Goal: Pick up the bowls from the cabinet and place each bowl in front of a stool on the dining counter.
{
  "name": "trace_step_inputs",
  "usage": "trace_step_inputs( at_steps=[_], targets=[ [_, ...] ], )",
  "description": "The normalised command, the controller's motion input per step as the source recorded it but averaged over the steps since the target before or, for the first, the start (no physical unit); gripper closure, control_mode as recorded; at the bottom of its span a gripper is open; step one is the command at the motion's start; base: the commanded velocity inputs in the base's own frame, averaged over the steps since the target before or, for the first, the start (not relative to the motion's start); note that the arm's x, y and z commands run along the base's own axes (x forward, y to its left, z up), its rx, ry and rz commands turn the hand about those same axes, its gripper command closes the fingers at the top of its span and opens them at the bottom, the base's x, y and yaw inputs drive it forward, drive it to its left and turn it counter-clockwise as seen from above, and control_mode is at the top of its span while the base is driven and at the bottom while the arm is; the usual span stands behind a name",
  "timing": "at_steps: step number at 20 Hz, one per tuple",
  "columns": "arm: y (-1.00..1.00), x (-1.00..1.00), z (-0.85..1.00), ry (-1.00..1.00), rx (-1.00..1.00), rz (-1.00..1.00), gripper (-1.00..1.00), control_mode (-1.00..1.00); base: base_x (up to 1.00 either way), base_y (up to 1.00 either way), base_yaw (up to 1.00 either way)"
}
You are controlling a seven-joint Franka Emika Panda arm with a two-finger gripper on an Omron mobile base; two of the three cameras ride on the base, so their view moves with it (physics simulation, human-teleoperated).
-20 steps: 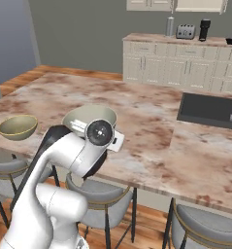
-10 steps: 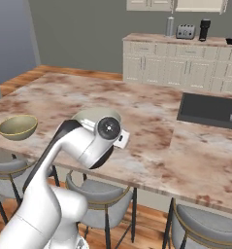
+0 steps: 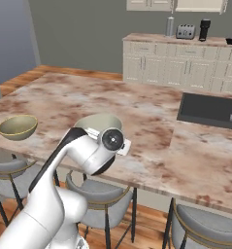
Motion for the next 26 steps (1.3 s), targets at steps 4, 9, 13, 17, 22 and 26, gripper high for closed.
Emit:
trace_step_inputs(
  at_steps=[4,9,13,17,22,26],
  targets=[
    [0.0,0.21,-0.27,-0.02,0.0,0.0,1.0,-1.0,0.0,0.0,0.0],
    [0.0,0.24,-0.21,0.0,0.0,0.0,1.0,-1.0,0.0,0.0,0.0],
    [0.0,0.21,-0.21,0.0,0.0,0.0,1.0,-1.0,0.0,0.0,0.0],
    [-0.02,0.16,-0.2,0.0,0.0,0.0,1.0,-1.0,0.0,0.0,0.0],
    [0.0,0.13,-0.19,0.0,0.0,0.0,1.0,-1.0,0.0,0.0,0.0],
    [-0.04,0.1,-0.19,0.0,0.0,0.0,1.0,-1.0,0.0,0.0,0.0]
  ],
)
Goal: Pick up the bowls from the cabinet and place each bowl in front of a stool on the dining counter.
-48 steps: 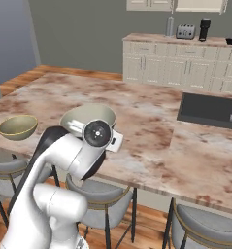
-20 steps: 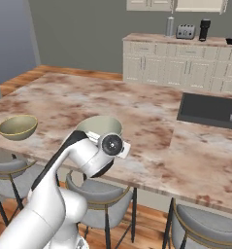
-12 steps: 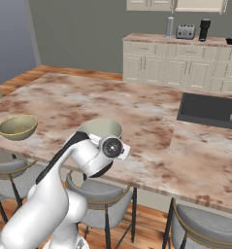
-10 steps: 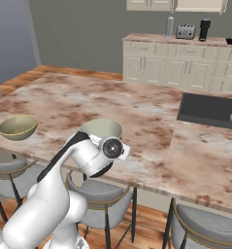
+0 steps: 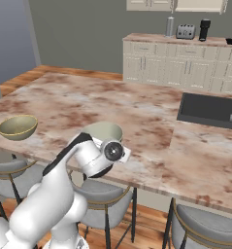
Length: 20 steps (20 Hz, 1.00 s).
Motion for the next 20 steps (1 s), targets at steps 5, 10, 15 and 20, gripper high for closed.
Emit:
trace_step_inputs(
  at_steps=[5,10,15,20],
  targets=[
    [-0.09,0.1,-0.17,0.0,0.0,0.0,1.0,-1.0,0.0,0.0,0.0],
    [-0.11,0.13,-0.15,0.0,0.0,0.0,1.0,-1.0,0.0,0.0,0.0],
    [-0.05,0.21,-0.14,0.0,0.0,0.0,1.0,-1.0,0.0,0.0,0.0],
    [0.0,0.3,-0.14,0.0,0.0,0.0,1.0,-1.0,0.0,0.0,0.0]
  ],
)
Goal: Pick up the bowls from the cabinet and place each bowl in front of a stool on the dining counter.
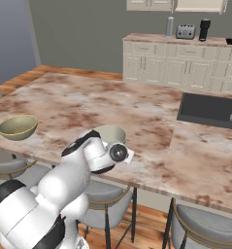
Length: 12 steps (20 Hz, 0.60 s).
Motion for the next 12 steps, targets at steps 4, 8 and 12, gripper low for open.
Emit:
trace_step_inputs(
  at_steps=[4,8,12],
  targets=[
    [0.0,0.27,-0.15,0.0,0.0,0.0,1.0,-1.0,0.0,0.0,0.0],
    [-0.03,0.2,-0.19,0.0,0.0,0.0,1.0,-1.0,0.0,0.0,0.0],
    [-0.04,0.19,-0.22,0.0,0.0,0.0,1.0,-1.0,0.0,0.0,0.0]
  ],
)
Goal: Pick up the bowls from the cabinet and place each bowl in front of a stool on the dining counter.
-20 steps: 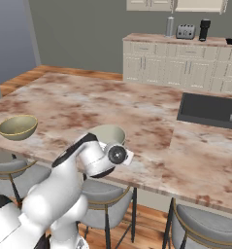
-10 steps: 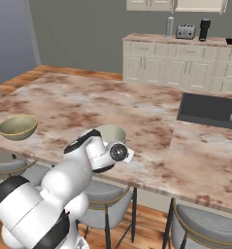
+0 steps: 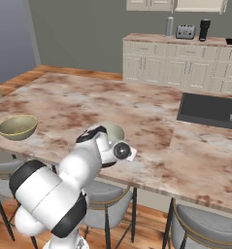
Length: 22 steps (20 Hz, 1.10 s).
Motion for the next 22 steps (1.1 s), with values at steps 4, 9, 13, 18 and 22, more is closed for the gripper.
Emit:
trace_step_inputs(
  at_steps=[4,9,13,18,22],
  targets=[
    [-0.02,0.11,-0.19,0.0,0.0,0.0,1.0,-1.0,0.0,0.0,0.0],
    [-0.01,-0.13,0.12,0.0,0.0,0.0,-1.0,-1.0,0.0,0.0,0.0],
    [-0.11,-0.12,0.42,0.0,0.0,0.0,-1.0,-1.0,0.0,0.0,0.0],
    [-0.15,-0.01,0.75,0.03,-0.01,0.0,-1.0,-1.0,0.0,0.0,0.0],
    [-0.18,-0.09,1.0,0.0,-0.05,0.0,-1.0,-1.0,0.0,0.0,0.0]
  ],
)
